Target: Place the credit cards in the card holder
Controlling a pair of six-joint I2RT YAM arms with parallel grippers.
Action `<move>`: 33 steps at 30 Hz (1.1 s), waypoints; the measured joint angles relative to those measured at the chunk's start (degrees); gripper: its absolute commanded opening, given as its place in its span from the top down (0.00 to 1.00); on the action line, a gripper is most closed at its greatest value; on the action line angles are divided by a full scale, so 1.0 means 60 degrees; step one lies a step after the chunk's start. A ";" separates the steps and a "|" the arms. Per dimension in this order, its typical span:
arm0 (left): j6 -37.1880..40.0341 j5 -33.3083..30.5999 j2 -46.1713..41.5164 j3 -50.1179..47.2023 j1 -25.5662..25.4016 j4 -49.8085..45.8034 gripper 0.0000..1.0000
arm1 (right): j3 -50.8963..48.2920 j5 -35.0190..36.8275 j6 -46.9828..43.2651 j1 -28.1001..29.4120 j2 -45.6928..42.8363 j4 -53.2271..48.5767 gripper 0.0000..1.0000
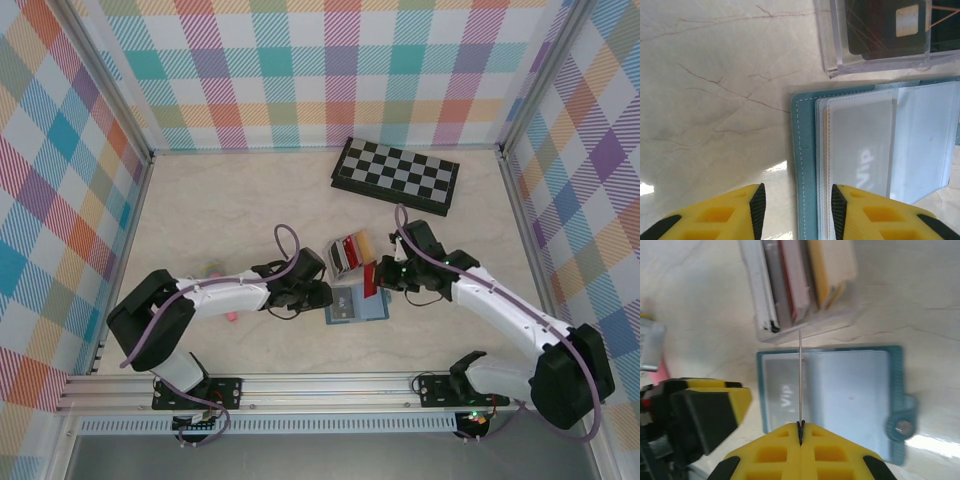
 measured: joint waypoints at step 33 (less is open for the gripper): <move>-0.0033 0.0463 0.0776 0.0288 0.0000 0.0255 0.72 | -0.2033 -0.1880 0.0317 -0.0044 0.1880 0.3585 1.00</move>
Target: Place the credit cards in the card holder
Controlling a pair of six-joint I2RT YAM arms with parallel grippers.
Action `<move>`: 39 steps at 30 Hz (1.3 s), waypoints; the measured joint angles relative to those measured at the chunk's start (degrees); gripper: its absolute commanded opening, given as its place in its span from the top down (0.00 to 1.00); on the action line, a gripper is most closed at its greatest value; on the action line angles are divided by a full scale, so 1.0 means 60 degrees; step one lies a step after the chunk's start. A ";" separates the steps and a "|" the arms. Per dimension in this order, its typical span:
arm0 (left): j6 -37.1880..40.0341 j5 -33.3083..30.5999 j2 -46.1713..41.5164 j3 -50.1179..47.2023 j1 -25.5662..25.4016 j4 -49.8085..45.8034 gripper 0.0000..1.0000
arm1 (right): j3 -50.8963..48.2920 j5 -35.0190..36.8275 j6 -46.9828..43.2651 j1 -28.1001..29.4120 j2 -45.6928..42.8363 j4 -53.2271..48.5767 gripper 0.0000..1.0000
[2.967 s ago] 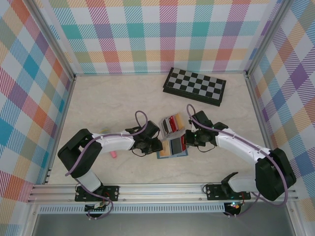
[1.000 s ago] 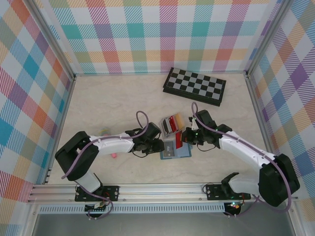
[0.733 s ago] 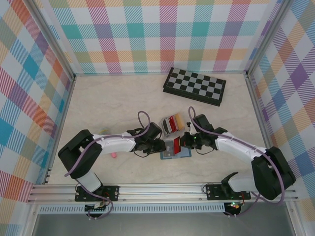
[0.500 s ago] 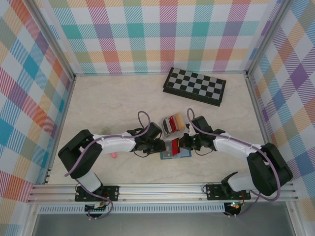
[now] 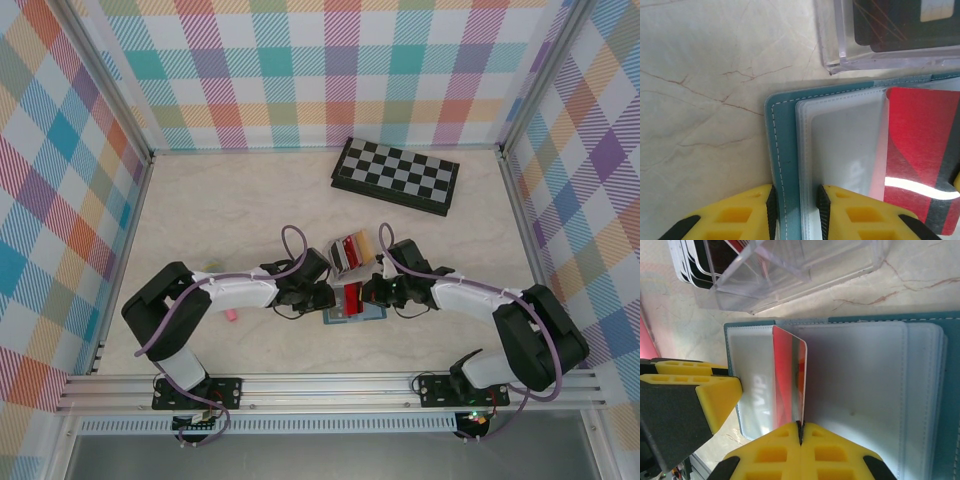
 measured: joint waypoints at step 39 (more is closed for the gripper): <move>0.0004 0.0157 0.0098 0.0033 0.0000 0.0186 0.74 | 0.0568 -0.0674 -0.1126 -0.0175 0.0397 -0.1126 1.00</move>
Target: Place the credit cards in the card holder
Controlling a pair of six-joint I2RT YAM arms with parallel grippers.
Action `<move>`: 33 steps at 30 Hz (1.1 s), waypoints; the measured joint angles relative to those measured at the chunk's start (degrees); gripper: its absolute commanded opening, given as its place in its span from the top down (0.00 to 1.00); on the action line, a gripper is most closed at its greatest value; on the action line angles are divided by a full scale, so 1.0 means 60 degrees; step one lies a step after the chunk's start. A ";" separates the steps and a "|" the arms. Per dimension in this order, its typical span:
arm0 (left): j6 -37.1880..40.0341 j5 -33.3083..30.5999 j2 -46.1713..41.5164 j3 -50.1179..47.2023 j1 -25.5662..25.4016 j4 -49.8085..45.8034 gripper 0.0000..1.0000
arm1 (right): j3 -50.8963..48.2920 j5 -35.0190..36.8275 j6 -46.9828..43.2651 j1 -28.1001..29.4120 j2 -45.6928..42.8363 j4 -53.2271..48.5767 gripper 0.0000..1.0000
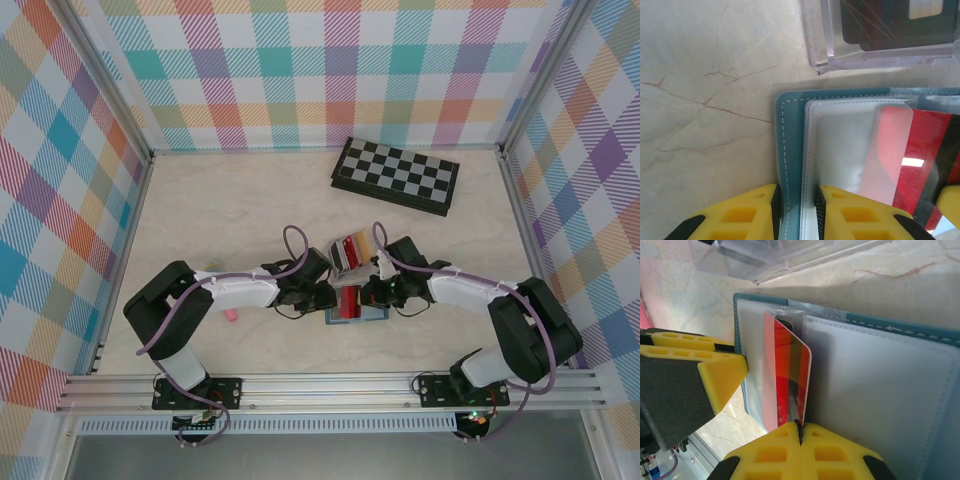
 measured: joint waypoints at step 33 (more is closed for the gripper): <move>0.0036 0.0412 0.0117 0.0011 0.0000 0.0335 0.74 | 0.0528 0.1137 0.1009 0.0656 0.0426 -0.0240 0.82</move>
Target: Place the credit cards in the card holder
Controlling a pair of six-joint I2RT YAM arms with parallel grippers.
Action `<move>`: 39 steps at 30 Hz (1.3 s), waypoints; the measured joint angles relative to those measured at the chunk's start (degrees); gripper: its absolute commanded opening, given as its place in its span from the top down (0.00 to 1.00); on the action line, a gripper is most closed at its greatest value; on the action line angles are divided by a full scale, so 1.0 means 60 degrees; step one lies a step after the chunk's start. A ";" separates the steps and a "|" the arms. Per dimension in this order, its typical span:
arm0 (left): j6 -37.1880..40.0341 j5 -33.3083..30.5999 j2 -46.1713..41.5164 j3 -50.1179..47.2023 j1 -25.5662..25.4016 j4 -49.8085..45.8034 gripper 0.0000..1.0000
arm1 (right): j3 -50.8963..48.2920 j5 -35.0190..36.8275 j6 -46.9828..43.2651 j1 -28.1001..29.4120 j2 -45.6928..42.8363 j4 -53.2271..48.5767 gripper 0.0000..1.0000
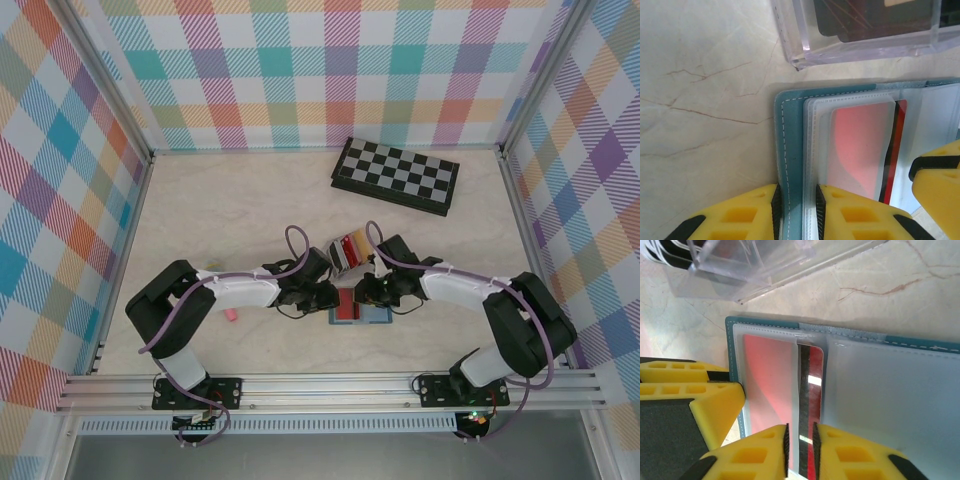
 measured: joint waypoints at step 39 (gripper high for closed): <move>0.0000 0.0142 0.0062 0.0000 0.0000 0.0160 0.74 | 0.0331 0.0616 0.0488 0.0390 0.0590 -0.0310 0.83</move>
